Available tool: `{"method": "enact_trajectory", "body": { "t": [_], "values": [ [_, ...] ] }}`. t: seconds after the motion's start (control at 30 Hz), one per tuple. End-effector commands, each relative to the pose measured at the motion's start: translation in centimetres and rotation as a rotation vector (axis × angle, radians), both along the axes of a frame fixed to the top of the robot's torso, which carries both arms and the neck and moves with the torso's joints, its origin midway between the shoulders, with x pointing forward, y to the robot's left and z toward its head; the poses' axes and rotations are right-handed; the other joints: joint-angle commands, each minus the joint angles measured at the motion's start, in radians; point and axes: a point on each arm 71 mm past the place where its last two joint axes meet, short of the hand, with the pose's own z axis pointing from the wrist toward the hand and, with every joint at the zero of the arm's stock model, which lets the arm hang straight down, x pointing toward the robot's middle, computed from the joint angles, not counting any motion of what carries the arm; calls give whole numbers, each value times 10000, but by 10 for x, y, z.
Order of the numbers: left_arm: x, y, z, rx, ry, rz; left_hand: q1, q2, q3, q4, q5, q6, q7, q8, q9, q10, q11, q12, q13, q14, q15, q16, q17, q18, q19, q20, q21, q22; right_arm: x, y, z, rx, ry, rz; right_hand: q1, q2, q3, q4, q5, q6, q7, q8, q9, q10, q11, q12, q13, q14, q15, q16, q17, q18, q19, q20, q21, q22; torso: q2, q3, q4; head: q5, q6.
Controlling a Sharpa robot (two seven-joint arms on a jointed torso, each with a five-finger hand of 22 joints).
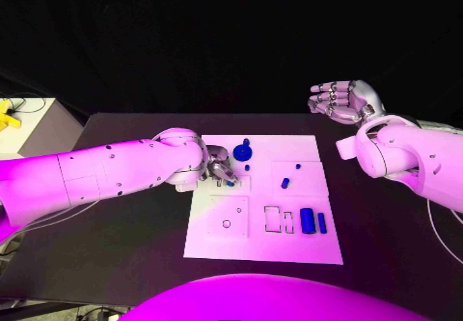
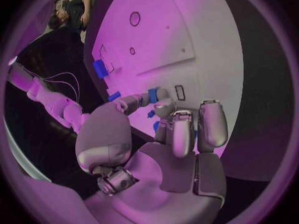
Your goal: Assemble the parts on the task board
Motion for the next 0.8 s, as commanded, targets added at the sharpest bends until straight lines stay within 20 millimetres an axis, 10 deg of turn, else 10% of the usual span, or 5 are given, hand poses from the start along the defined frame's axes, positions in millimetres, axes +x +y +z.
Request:
{"method": "enact_trajectory", "body": {
  "t": [0.03,0.8],
  "values": [
    [-9,-5,-10,217,659,-476,-100,51,-108,36,-65,245,-135,-40,-9,57,-14,52,34,1039,-51,37,2633,-174,76,-9,36,14,0,1,1,-14,-87,82,-95,44,-53,-8,28,80,583,-35,-8,32,36,-44,-1,22,63,-59,-17,121,-85,-17,-41,-8,-1,1,0,5,2],
    [-4,-2,-10,206,489,-244,-165,247,-235,237,-51,334,-160,-55,-10,64,-36,39,13,1039,-71,37,2633,-180,102,-26,43,47,-1,1,0,-5,-67,90,-100,53,-60,-11,25,82,588,-41,-15,39,38,-44,-1,23,66,-59,-31,120,-112,-12,-44,-38,11,1,-7,7,2]
  ]
}}
